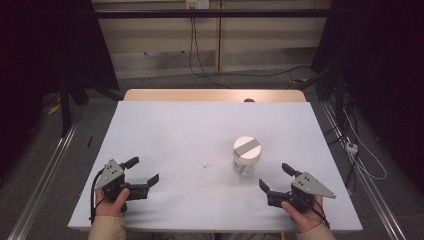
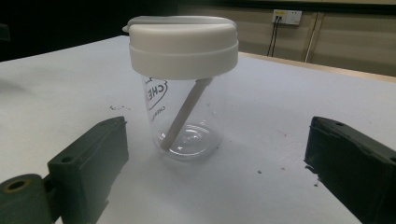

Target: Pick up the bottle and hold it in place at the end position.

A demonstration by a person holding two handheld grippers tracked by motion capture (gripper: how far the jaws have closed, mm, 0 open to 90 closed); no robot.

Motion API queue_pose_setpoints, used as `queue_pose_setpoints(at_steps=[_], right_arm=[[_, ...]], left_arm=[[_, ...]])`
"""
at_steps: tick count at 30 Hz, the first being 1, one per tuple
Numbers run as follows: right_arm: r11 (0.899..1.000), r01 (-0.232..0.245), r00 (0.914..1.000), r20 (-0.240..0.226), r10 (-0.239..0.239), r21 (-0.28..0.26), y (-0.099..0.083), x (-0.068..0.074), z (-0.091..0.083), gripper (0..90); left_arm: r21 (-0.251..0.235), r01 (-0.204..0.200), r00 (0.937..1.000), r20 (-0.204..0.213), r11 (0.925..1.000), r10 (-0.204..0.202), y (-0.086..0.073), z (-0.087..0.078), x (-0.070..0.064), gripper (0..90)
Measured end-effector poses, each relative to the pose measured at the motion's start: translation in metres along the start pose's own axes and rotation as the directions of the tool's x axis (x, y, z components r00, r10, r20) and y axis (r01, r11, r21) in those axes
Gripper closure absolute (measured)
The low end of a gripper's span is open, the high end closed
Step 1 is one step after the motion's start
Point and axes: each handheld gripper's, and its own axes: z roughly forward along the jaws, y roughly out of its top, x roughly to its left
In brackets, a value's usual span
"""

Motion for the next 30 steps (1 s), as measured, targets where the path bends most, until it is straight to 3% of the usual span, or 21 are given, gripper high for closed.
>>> queue_pose_setpoints(at_steps=[12,23,30], right_arm=[[1.000,0.004,1.0000,0.008,-0.004,0.023,0.002,-0.002,0.011,6.0],[0.999,0.022,0.9997,-0.013,-0.021,0.046,0.008,0.003,0.031,5.7],[0.998,-0.003,0.9999,-0.010,0.004,0.055,0.011,0.008,0.045,5.7]], left_arm=[[0.001,0.000,0.9999,0.011,1.0000,0.000,0.000,0.003,-0.001,2.9],[0.004,0.001,1.0000,0.008,1.0000,-0.001,0.000,0.004,0.000,2.9],[0.005,-0.004,0.9999,0.013,1.0000,0.004,0.000,0.004,-0.002,2.9]])
